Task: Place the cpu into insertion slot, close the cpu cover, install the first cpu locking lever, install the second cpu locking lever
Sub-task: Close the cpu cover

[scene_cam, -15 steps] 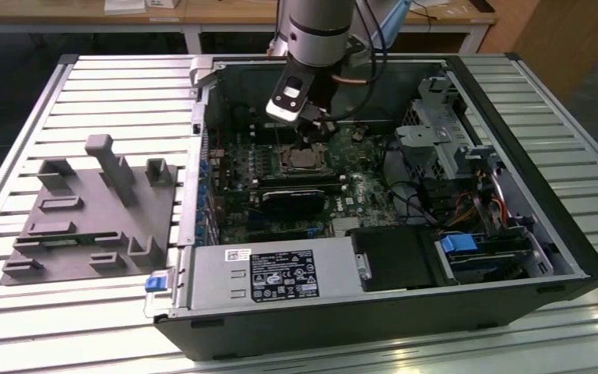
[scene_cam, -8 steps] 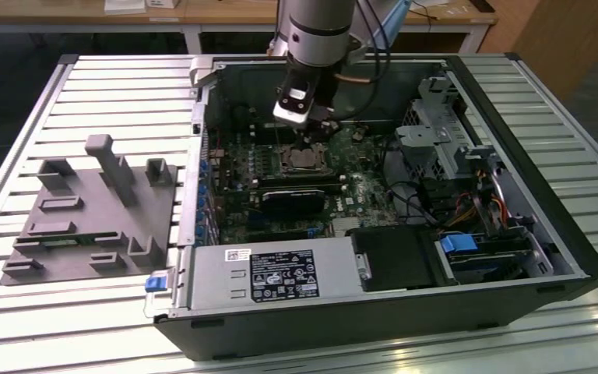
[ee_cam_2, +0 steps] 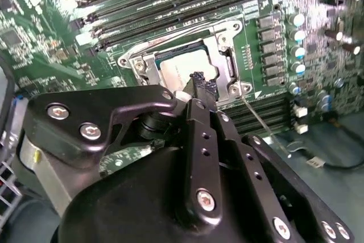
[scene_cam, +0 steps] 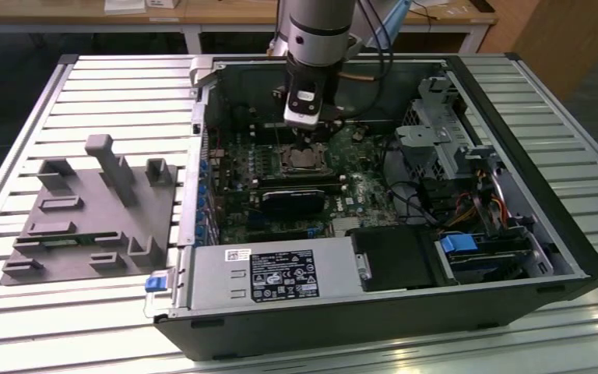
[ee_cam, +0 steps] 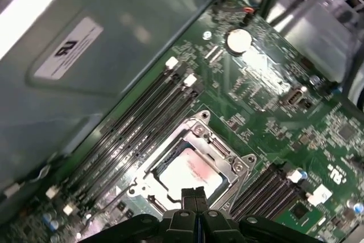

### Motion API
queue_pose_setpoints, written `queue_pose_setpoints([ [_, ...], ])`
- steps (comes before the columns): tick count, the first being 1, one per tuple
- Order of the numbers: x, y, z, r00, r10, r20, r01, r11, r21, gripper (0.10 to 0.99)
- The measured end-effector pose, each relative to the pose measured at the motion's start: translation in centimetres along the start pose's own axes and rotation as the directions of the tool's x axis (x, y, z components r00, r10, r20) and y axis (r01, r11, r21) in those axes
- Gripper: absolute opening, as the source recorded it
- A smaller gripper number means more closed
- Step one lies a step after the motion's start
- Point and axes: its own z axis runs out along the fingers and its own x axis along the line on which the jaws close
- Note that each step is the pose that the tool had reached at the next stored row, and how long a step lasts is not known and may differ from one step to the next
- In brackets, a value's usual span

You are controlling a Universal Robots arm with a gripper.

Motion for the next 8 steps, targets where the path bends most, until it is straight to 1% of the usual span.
queue_pose_setpoints([
  [2, 0.00, 0.00, 0.00, 0.9994, -0.035, 0.0001, 0.035, 0.9994, 0.001, 0.102],
  [4, 0.00, 0.00, 0.00, 0.9975, -0.071, 0.0001, 0.071, 0.9975, 0.003, 0.102],
  [6, 0.00, 0.00, 0.00, 0.9942, -0.108, 0.0002, 0.108, 0.9941, 0.004, 0.102],
  [8, 0.00, 0.00, 0.00, 0.9896, -0.144, 0.0001, 0.144, 0.9896, 0.006, 0.102],
])
